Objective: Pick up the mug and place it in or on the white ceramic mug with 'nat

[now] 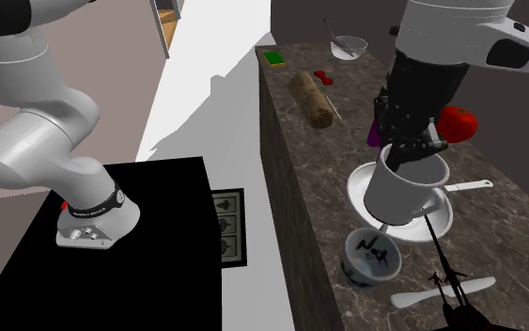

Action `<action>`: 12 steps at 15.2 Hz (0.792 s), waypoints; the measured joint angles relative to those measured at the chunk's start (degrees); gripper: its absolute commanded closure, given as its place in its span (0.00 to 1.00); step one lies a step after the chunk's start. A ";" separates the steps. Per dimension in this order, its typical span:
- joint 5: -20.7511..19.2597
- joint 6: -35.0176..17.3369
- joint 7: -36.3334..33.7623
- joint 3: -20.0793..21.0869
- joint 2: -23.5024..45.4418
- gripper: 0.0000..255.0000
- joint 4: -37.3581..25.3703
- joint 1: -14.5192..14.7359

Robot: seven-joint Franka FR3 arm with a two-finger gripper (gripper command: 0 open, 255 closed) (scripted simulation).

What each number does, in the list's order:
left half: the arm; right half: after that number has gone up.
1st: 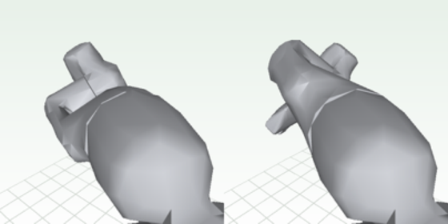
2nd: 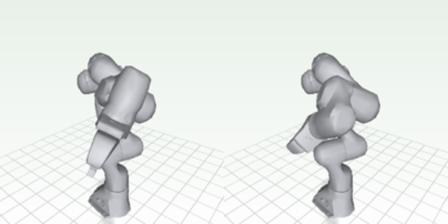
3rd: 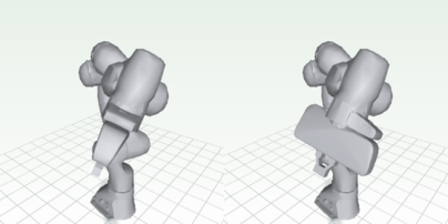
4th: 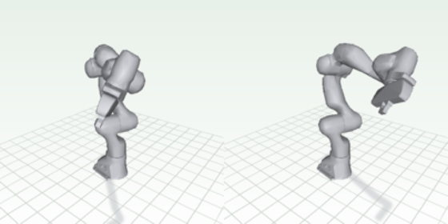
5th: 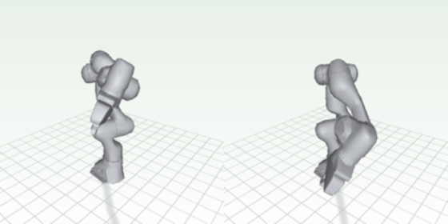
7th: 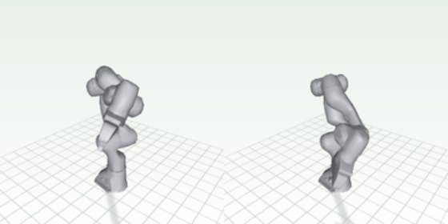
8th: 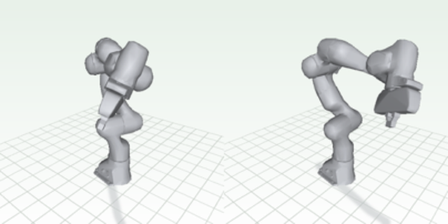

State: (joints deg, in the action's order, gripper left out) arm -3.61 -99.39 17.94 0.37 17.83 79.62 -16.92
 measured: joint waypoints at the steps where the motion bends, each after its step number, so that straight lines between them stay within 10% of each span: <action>1: 0.16 0.95 1.21 -0.38 1.14 1.00 -2.17 -0.77; 12: 0.41 -4.80 3.10 -1.03 3.29 1.00 1.33 -2.26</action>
State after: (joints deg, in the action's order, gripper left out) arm -3.20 -104.20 21.04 -0.66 21.12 80.95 -19.18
